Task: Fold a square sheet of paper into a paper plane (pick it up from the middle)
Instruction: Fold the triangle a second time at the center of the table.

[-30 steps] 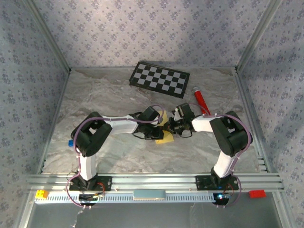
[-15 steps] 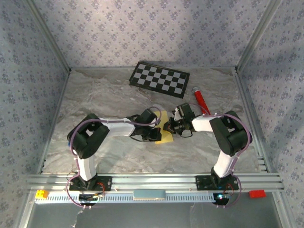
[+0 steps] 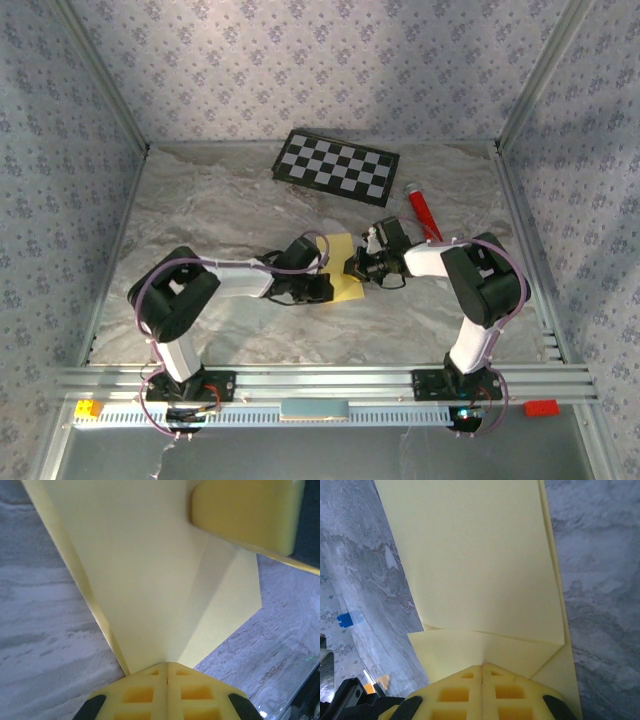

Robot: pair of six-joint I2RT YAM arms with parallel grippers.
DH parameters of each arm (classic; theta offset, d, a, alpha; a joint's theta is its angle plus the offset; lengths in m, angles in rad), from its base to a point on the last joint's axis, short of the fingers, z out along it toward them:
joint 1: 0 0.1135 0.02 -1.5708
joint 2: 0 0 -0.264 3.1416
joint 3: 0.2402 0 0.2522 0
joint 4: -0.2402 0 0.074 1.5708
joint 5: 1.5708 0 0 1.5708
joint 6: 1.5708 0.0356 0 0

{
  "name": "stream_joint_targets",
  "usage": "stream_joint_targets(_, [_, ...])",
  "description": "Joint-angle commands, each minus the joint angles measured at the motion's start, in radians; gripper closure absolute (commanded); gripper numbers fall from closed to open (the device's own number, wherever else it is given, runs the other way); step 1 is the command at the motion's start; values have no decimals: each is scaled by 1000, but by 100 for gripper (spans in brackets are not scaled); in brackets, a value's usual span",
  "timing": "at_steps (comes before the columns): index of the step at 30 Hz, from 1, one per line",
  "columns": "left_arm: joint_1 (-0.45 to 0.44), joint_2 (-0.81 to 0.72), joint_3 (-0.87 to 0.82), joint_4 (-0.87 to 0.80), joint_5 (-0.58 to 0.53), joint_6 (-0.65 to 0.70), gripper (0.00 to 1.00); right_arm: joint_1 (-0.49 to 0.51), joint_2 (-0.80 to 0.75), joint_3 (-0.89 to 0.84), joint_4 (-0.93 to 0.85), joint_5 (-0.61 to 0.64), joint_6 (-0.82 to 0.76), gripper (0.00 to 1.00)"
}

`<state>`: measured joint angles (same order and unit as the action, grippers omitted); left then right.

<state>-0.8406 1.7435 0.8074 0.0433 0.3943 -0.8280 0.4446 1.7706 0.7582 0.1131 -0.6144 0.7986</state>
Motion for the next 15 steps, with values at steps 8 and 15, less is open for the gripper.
stream_joint_targets(8, [-7,-113,-114,-43,-34,-83,96,-12,55,-23,-73,93,-16,100])
stream_joint_targets(15, [-2,-169,-47,-56,-51,-79,97,-10,50,-20,-72,84,-12,100])
